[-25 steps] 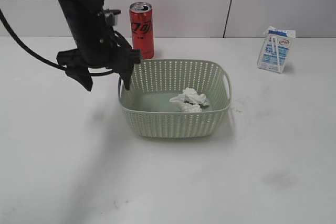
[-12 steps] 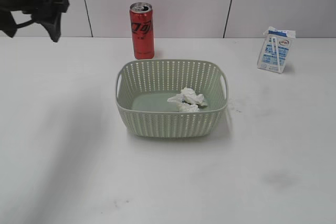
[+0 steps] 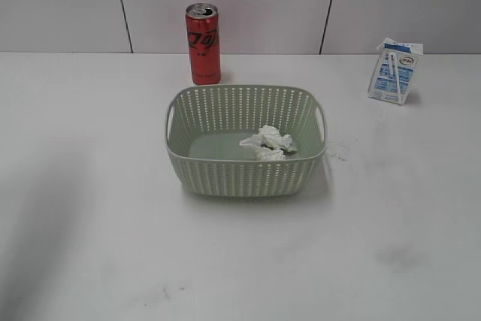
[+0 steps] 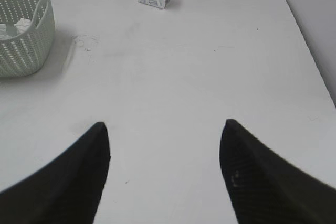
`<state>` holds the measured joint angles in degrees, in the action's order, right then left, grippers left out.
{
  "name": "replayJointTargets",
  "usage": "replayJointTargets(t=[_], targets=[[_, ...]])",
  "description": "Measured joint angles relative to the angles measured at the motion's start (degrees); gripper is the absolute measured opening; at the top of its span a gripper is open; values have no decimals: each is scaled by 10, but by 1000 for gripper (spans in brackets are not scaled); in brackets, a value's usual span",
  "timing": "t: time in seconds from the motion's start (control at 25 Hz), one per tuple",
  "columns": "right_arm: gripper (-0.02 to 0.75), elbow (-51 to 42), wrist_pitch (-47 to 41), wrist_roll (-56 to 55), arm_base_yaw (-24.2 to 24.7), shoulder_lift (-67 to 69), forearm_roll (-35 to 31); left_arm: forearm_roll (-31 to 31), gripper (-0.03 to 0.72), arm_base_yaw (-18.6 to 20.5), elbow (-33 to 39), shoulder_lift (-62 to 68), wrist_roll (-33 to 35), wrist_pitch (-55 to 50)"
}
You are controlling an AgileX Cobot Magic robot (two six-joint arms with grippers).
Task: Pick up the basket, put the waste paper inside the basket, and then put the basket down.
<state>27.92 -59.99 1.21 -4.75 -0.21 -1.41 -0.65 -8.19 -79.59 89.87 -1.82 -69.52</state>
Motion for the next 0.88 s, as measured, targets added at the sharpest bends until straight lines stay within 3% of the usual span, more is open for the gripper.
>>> replayJointTargets(t=[0.2,0.6,0.88], targets=[[500,0,0,0,0,0,0,1,591,20,127,-104,0,-1],[500,0,0,0,0,0,0,2,591,21,383,-347,0,22],[500,0,0,0,0,0,0,2,591,21,499,-532,-25,27]])
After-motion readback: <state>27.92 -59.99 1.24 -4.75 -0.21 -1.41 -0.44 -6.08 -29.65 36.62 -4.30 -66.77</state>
